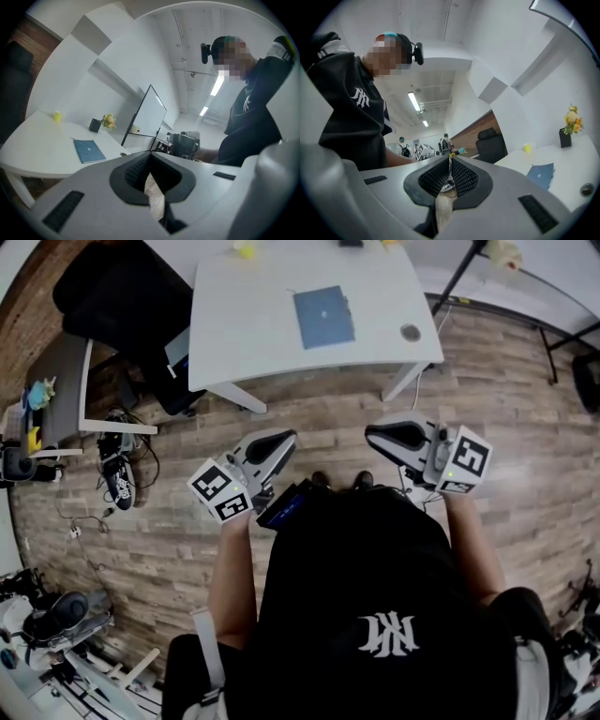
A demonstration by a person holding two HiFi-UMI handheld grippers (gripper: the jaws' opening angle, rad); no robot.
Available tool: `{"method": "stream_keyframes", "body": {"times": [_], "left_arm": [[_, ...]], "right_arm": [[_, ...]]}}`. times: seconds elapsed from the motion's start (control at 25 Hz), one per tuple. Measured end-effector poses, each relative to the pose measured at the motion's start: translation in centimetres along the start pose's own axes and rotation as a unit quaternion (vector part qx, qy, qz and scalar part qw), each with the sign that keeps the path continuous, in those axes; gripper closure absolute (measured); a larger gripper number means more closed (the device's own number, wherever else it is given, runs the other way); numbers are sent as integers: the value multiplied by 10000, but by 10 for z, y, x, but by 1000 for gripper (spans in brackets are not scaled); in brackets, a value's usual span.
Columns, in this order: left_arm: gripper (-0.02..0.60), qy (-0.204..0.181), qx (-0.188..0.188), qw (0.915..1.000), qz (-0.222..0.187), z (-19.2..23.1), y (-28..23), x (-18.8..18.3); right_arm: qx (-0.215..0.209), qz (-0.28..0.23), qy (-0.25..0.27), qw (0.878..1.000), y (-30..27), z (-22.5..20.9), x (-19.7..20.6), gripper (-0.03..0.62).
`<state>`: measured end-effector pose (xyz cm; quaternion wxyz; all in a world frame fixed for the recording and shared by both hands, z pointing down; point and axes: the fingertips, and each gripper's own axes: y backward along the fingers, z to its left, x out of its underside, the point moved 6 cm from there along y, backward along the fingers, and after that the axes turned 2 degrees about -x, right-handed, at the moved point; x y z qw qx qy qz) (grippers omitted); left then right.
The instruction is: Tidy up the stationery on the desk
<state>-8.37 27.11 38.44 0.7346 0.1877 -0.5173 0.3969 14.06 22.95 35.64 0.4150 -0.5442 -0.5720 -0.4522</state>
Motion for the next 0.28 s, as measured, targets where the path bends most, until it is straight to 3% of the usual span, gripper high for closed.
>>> {"method": "stream_keyframes", "body": {"times": [0.28], "left_arm": [[578, -70, -102, 9998, 183, -20, -28, 11]], "right_arm": [[-7, 68, -33, 10000, 34, -15, 1, 549]]}}
